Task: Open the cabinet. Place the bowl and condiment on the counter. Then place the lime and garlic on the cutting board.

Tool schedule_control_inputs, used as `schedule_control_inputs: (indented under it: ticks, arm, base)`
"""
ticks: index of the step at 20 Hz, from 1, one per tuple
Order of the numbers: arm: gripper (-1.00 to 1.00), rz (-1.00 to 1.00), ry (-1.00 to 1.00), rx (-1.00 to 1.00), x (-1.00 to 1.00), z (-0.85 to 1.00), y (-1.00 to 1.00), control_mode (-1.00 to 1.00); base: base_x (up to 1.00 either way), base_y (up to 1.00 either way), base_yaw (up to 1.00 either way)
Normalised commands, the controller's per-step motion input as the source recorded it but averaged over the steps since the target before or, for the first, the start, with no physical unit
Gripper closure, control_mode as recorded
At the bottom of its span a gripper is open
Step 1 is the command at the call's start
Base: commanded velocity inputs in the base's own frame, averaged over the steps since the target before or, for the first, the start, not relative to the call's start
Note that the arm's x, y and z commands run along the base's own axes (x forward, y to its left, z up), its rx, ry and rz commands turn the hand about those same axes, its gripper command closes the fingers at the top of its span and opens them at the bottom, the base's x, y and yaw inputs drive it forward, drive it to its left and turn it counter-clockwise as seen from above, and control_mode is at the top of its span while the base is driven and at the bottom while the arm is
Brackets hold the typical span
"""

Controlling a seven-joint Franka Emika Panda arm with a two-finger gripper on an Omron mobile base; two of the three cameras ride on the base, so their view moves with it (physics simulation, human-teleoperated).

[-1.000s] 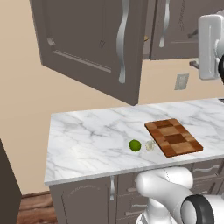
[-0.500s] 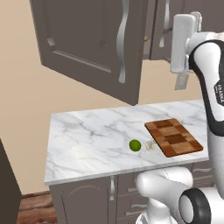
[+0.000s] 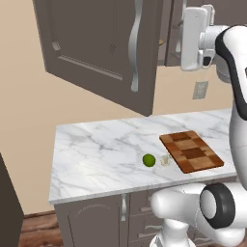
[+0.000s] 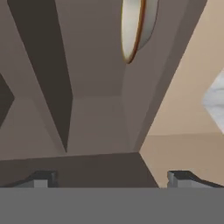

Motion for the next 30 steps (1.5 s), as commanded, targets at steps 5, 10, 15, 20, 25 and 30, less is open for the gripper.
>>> schedule_control_inputs:
  ticks: [5, 10, 15, 20, 25, 30]
  arm:
    - [-1.00, 0.23, -0.02, 0.00, 0.00, 0.04, 0.21, -1.00]
    - [-1.00, 0.26, 0.00, 0.00, 0.00, 0.00, 0.28, -1.00]
    - [-1.00, 0.21, 0.00, 0.00, 0.12, -0.04, 0.30, -1.00]
    - [-1.00, 0.21, 0.00, 0.00, 0.18, -0.09, 0.43, -1.00]
    - [-1.00, 0.17, 0.00, 0.00, 0.13, 0.00, 0.48, -1.00]
    - [-1.00, 0.11, 0.00, 0.00, 0.36, 0.00, 0.50, -1.00]
  base:
    - [0.00, 0.00, 0.00]
    - [0.00, 0.00, 0.00]
    - [0.00, 0.00, 0.00]
    - [0.00, 0.00, 0.00]
    - [0.00, 0.00, 0.00]
    - [0.00, 0.00, 0.00]
